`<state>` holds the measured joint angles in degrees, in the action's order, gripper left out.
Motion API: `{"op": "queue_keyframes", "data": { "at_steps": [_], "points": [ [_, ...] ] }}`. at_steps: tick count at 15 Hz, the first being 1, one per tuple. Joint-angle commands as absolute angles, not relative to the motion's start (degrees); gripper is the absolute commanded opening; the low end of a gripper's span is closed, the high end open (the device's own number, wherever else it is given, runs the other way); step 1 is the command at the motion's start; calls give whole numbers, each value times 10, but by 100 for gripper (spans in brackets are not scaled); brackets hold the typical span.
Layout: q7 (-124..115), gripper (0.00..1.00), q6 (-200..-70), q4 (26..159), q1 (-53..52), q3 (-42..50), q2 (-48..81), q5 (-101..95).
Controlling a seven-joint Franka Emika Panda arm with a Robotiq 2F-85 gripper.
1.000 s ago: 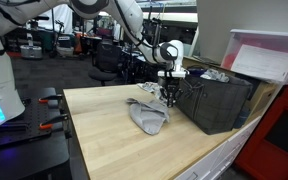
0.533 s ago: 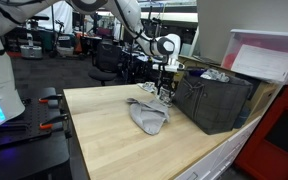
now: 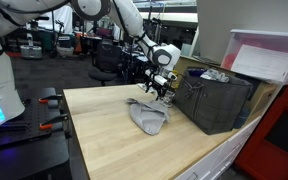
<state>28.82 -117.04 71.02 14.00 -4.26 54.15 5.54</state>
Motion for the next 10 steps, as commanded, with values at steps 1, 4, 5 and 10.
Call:
{"op": "queue_keyframes", "data": {
  "at_steps": [1,4,5,10],
  "points": [
    [291,100,-1182,711,162,-49,562,79],
    [288,100,-1191,713,168,-44,572,75],
    [284,100,-1198,715,166,-42,571,71],
    [275,100,-1195,692,160,-42,589,68]
  ]
}}
